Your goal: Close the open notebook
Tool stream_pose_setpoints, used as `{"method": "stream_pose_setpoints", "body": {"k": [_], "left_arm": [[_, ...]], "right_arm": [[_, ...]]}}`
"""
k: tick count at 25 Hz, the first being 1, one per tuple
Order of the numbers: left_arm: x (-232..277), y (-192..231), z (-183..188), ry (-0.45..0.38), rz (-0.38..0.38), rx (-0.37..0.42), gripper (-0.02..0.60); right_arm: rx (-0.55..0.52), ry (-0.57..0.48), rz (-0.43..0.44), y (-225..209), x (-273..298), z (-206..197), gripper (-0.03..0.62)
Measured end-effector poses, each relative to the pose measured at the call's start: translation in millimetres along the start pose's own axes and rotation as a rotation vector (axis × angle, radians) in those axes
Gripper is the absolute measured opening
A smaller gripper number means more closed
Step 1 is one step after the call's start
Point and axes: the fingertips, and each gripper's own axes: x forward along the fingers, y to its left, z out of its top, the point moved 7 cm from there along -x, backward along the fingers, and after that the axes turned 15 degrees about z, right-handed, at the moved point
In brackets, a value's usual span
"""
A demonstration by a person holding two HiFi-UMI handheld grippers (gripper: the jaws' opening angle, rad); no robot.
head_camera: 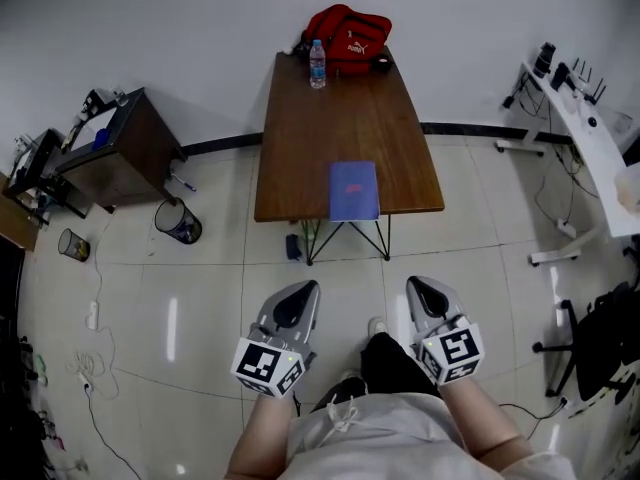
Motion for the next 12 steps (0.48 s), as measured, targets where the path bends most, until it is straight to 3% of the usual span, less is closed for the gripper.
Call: {"method": "stream_pose_setpoints", "body": {"k": [8, 12], "left_arm": [[-39, -13, 10, -0.100, 0.085, 0.062, 0.006], [-42, -11, 22, -0.126, 0.091, 0.063, 0.006]], "right_arm": [[-0.035, -0.007, 0.037, 31, -17, 5, 0.002], [-0.059, -0.023, 0.062, 37, -14, 15, 0.002]]}}
